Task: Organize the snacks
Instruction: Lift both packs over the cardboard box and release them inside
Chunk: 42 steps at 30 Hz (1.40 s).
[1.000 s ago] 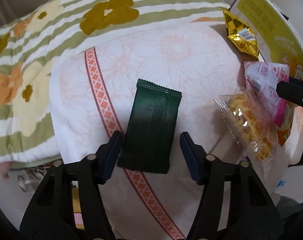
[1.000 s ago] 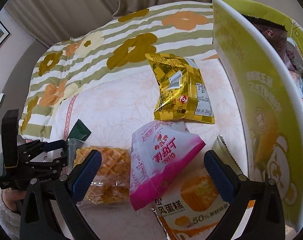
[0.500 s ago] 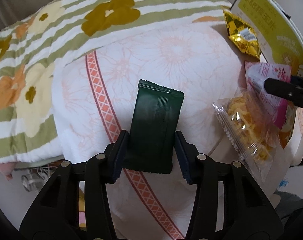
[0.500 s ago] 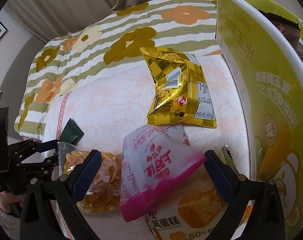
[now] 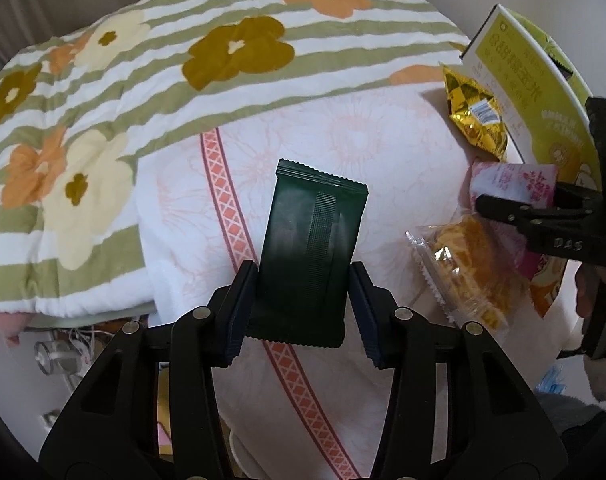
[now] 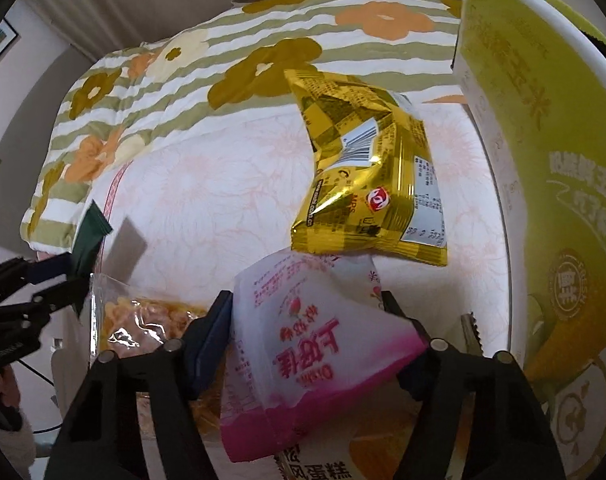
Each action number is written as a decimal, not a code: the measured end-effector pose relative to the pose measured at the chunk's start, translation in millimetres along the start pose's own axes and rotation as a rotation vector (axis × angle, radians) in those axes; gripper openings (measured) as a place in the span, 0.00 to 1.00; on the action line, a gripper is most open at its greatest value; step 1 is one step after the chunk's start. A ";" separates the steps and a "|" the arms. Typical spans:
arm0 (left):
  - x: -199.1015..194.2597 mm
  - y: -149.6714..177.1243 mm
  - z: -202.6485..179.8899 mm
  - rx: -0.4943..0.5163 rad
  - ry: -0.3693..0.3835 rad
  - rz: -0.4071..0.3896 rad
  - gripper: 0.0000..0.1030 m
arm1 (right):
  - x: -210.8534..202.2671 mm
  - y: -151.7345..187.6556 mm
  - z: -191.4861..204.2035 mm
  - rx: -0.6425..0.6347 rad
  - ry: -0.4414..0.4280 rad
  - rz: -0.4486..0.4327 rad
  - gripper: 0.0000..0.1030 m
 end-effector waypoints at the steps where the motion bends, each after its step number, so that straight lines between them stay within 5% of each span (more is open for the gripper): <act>1: -3.9 -0.5 -0.7 -0.001 0.002 -0.007 0.42 | -0.1 -0.4 -0.3 -0.002 0.002 -0.001 0.56; 16: -62.6 -4.5 -11.2 -0.008 0.003 -0.117 0.42 | -48.1 4.6 7.8 0.008 -0.008 -0.083 0.50; 27: -103.2 -12.5 -55.1 0.031 0.056 -0.200 0.42 | -126.6 7.0 8.9 0.015 -0.005 -0.221 0.50; 36: -132.8 -45.9 -123.8 0.046 0.068 -0.271 0.42 | -187.6 -1.2 -42.2 0.031 -0.006 -0.342 0.50; 42: -136.9 -79.6 -195.4 0.041 0.070 -0.314 0.42 | -221.1 -11.7 -109.2 0.000 -0.004 -0.383 0.50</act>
Point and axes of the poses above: each gripper's, at about its wrist camera, not at the fingertips, and x roughly the way its jaws point, z to its left, y to its underside, the point moved 8 cm from there along x, roughly the way its jaws point, and after that the axes turned 3 degrees about -x, right-handed, at the moved point
